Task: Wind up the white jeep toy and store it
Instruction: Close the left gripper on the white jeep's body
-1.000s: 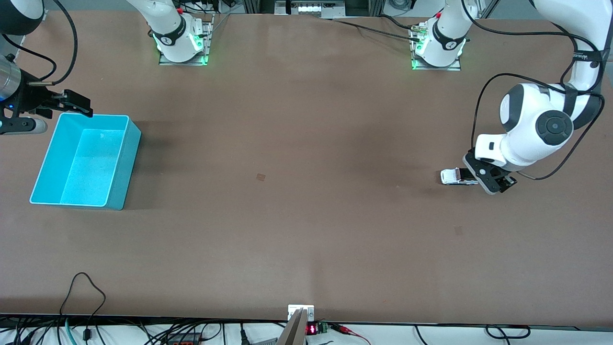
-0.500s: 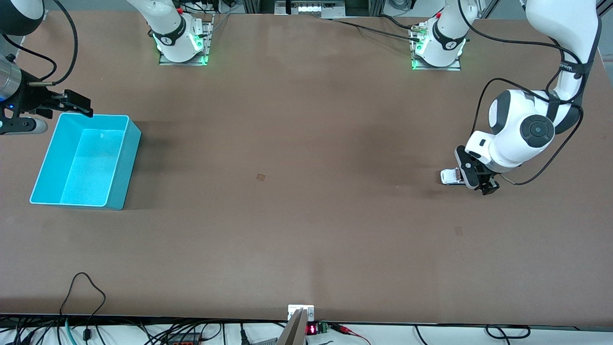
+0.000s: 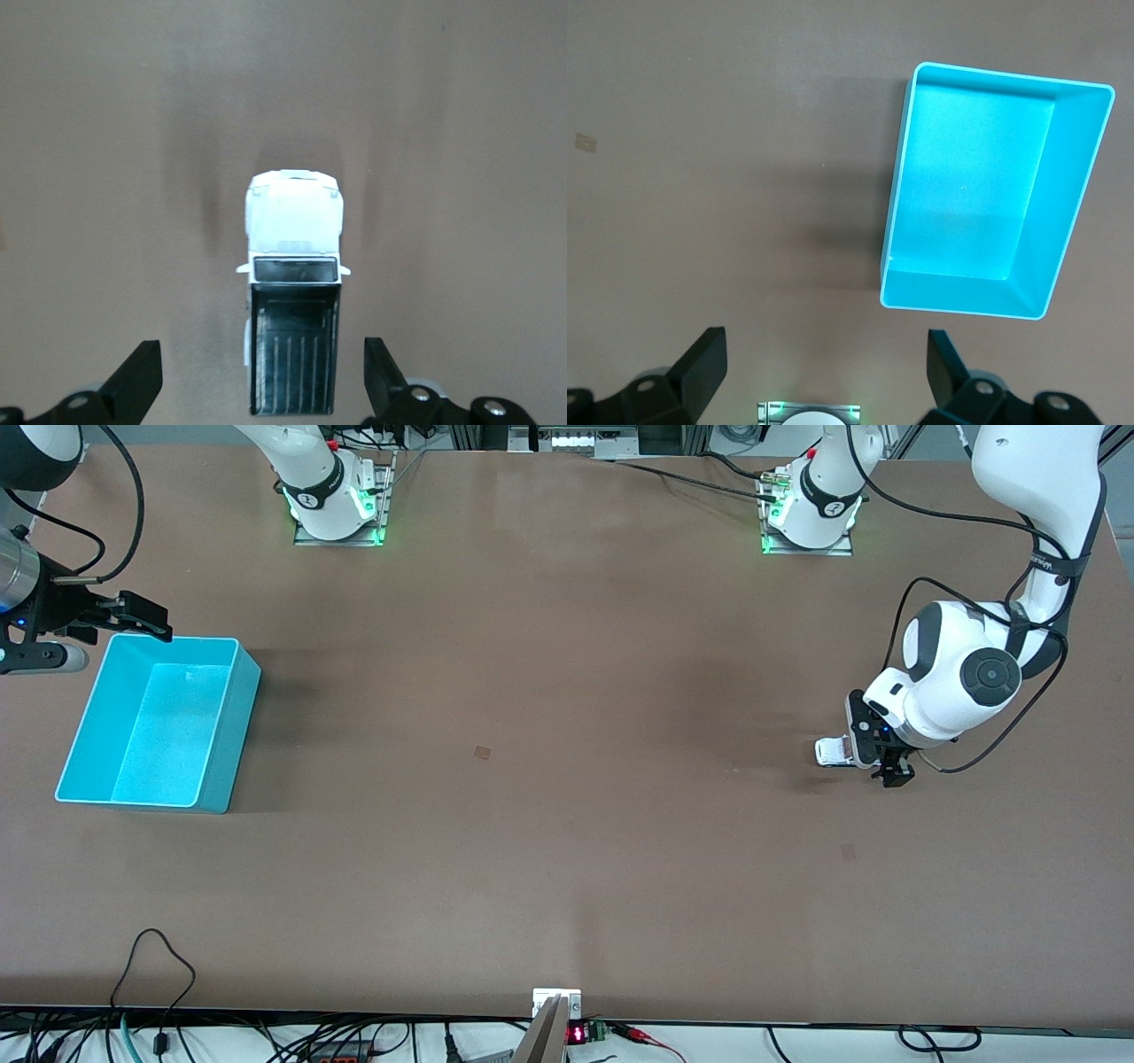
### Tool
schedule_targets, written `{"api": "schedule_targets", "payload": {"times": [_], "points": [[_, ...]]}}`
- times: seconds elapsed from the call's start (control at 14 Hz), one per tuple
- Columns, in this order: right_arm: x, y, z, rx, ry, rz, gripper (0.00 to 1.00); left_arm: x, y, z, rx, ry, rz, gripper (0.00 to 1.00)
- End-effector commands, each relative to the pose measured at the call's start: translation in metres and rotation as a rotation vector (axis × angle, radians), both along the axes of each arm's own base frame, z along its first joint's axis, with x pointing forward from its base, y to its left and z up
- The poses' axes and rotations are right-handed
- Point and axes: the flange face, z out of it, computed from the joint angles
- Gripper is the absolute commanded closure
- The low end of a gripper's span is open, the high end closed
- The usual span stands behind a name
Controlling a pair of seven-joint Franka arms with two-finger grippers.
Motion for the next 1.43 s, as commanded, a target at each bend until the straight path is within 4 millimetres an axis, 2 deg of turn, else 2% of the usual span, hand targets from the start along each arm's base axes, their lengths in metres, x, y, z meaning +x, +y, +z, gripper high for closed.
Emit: {"api": "schedule_targets", "payload": {"times": [0.0,0.64,0.79,1.0,1.36], "points": [[-0.001,0.002,0.000,-0.007,-0.005,0.000,0.00,-0.008,0.006,-0.012,0.004,-0.010,-0.031,0.00],[-0.001,0.002,0.000,-0.007,-0.005,0.000,0.00,-0.011,0.005,-0.032,-0.006,-0.026,-0.065,0.02],[-0.001,0.002,0.000,-0.007,-0.004,0.000,0.00,-0.011,0.005,-0.032,-0.007,-0.023,-0.106,0.09],[-0.001,0.002,0.000,-0.007,-0.004,0.000,0.00,-0.011,0.006,-0.031,-0.008,-0.021,-0.134,0.25],[-0.001,0.002,0.000,-0.007,-0.005,0.000,0.00,-0.011,0.012,-0.030,-0.008,-0.018,-0.123,0.35]]}}
